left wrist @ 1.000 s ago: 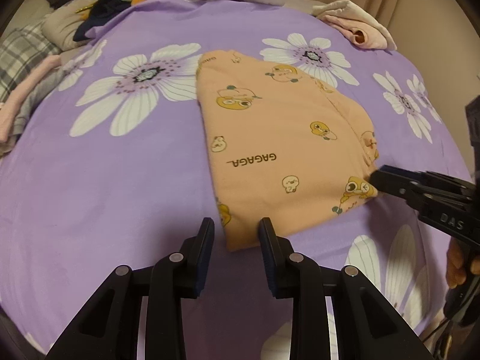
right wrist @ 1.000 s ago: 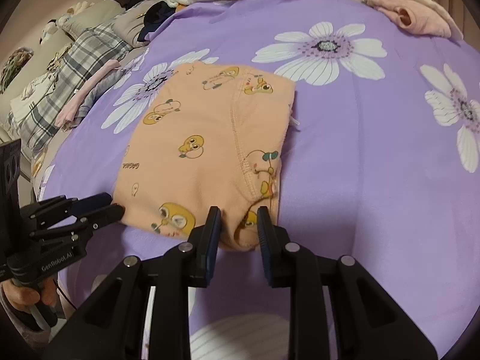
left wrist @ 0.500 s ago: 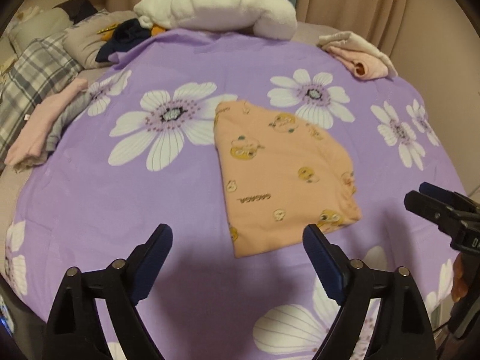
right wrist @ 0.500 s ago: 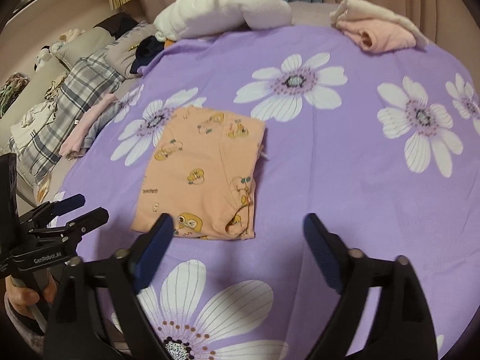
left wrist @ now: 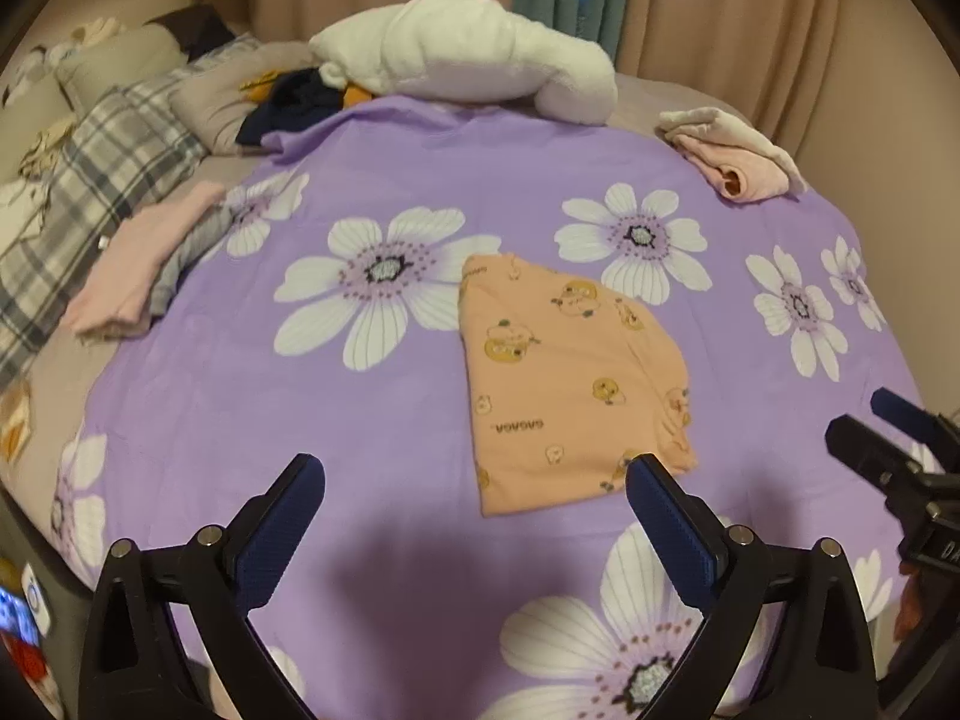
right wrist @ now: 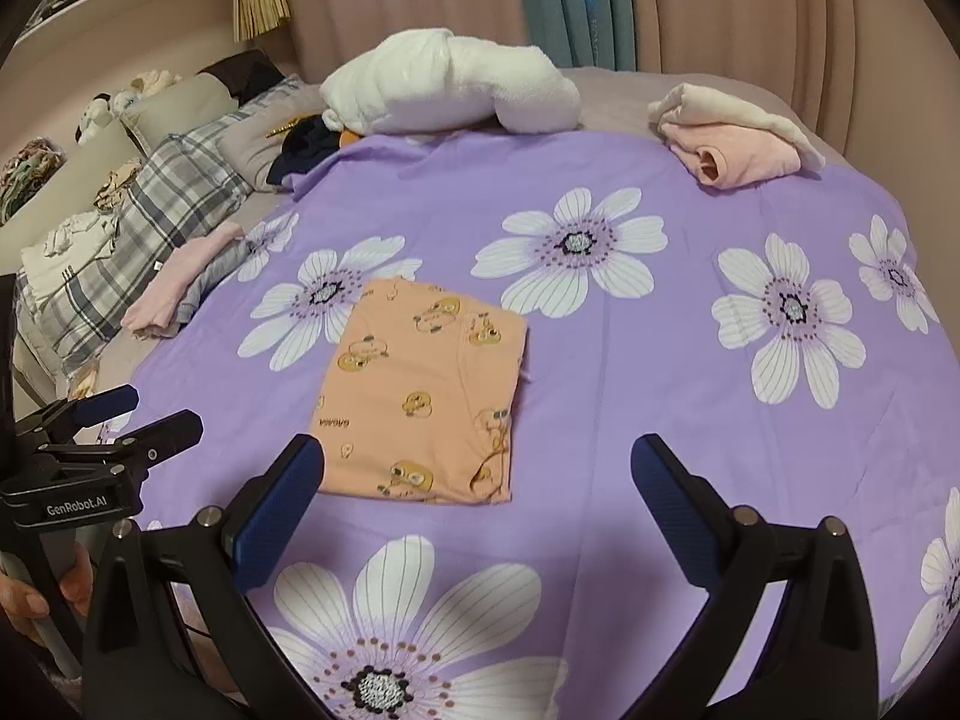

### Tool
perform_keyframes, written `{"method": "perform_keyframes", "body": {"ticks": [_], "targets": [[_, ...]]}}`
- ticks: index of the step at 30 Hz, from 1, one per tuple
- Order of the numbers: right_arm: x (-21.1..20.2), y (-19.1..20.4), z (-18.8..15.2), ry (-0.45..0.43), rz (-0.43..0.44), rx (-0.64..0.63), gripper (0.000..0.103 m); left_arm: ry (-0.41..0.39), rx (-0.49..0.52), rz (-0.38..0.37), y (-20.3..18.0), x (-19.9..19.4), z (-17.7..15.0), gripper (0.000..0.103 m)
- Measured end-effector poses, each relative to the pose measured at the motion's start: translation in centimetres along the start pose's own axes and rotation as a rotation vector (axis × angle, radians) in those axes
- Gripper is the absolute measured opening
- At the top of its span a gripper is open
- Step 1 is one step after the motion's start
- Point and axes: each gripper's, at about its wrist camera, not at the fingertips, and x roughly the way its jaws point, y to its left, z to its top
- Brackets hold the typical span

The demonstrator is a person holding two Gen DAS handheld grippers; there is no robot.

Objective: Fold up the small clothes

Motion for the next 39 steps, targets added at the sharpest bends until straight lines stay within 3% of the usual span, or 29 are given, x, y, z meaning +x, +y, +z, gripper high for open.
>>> {"method": "perform_keyframes", "body": {"ticks": [6,39], "targets": [[0.5,0.9,-1.1,0.053,0.001,-0.009,0.103,0.017,0.004,0.02,-0.4,-0.4,-0.5,0.1],[0.0,2.0,-1.1,0.047,0.004,-0.026,0.103,0.02,0.026,0.027,-1.0,-0.8,-0.4,0.1]]}}
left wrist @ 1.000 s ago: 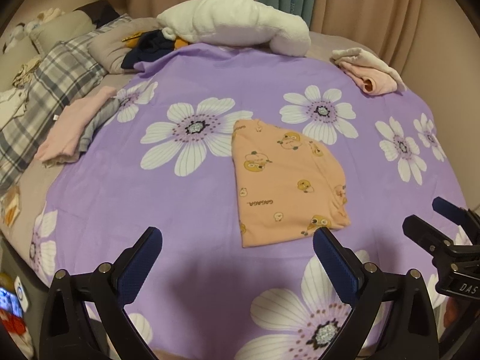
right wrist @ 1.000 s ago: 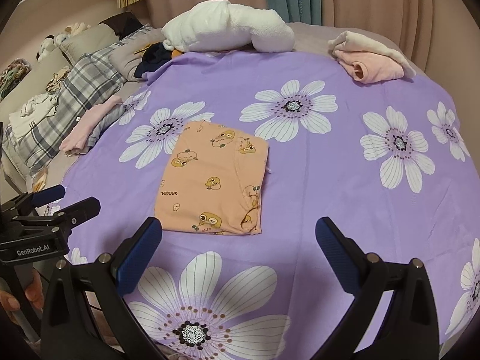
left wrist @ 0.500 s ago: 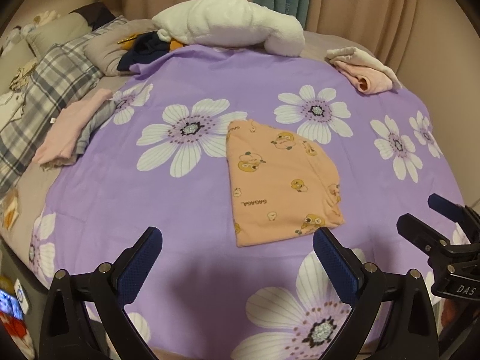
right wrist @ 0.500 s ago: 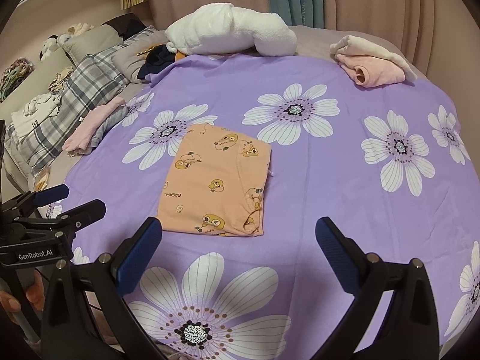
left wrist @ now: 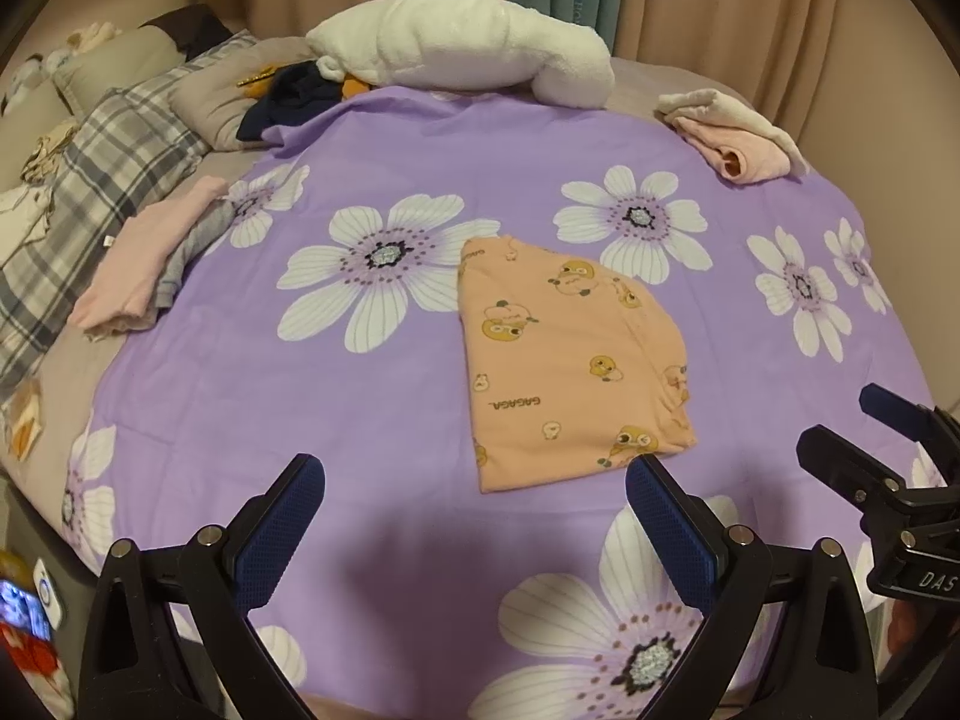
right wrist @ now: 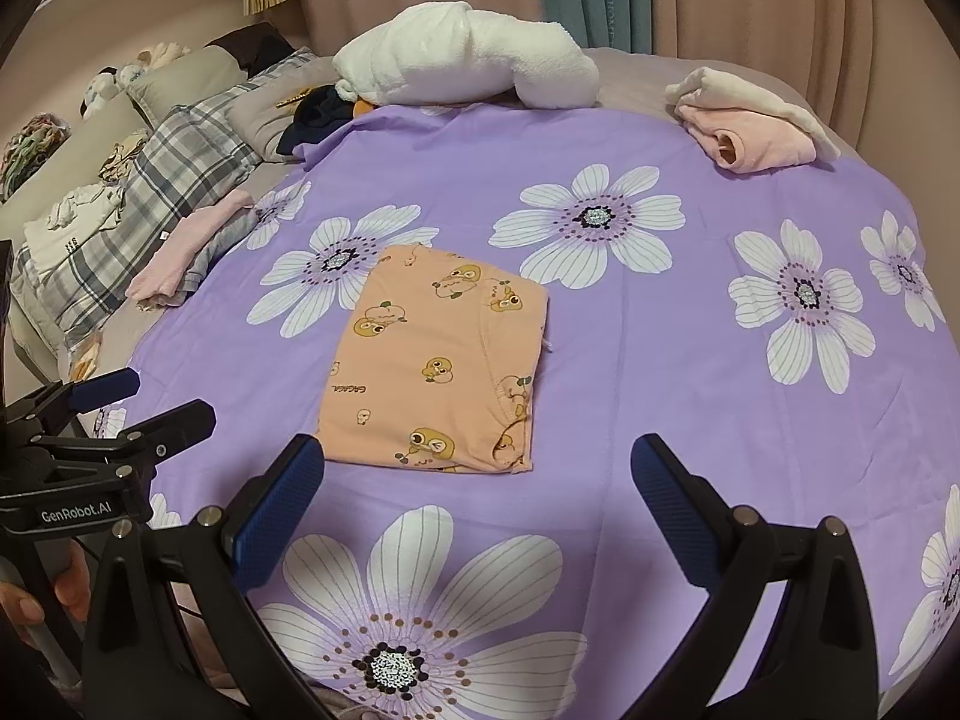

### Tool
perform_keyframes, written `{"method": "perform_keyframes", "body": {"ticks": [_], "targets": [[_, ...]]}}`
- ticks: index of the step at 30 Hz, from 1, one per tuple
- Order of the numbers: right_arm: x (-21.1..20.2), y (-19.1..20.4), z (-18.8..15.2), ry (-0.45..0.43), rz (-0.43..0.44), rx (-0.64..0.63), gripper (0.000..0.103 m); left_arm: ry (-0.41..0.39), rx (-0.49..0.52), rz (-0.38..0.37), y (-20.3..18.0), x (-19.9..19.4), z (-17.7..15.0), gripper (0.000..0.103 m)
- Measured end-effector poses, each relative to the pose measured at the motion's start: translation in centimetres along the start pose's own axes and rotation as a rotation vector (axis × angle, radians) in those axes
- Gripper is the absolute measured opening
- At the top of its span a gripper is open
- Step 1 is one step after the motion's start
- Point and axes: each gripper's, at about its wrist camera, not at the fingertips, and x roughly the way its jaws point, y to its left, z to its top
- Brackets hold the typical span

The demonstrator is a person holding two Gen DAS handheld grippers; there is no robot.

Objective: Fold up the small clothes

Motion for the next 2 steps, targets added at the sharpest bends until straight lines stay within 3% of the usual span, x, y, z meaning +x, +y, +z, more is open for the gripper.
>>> {"method": "perform_keyframes", "body": {"ticks": [2], "targets": [[0.04,0.09,0.0,0.001,0.001,-0.001,0.103,0.0,-0.002,0.001,0.0,0.0,0.0,0.1]]}}
